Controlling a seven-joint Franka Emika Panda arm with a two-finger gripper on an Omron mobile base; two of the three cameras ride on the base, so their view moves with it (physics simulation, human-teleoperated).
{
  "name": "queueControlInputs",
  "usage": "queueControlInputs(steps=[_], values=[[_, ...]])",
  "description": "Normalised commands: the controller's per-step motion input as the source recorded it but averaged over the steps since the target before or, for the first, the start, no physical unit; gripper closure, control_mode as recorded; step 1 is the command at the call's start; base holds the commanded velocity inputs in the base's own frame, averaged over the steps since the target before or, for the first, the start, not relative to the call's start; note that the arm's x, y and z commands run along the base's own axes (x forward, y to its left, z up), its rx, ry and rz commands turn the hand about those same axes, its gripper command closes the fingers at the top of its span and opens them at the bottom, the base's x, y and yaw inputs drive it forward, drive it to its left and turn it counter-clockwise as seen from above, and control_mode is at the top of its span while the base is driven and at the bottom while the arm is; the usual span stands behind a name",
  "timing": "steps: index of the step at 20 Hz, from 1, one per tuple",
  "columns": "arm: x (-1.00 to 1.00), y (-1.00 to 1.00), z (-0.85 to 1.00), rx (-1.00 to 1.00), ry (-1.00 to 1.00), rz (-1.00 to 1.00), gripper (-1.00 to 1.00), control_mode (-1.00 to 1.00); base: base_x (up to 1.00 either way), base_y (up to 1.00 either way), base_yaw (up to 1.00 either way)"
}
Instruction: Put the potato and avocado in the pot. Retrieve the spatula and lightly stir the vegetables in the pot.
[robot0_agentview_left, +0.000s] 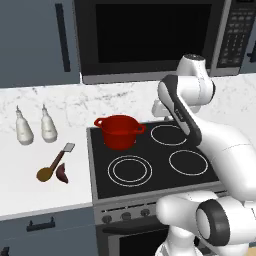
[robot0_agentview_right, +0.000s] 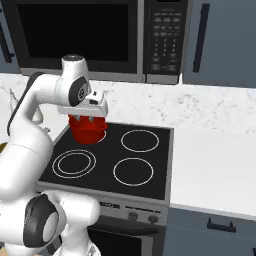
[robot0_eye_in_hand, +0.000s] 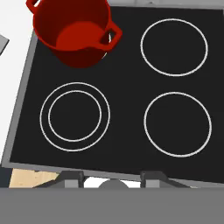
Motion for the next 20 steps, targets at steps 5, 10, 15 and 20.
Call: queueControlInputs(steps=[5,10,15,20], values=[[-0.05,0.00,0.00,0.00,0.00,0.00,-1.00,1.00,-0.43,0.10,0.00],[0.00,0.00,0.00,0.00,0.00,0.00,-1.00,1.00,-0.47,0.87,0.00],[0.00,0.00,0.00,0.00,0.00,0.00,-1.00,1.00,0.30,0.56,0.00],[0.00,0.00,0.00,0.00,0.00,0.00,-1.00,1.00,0.72,0.00,0.04]])
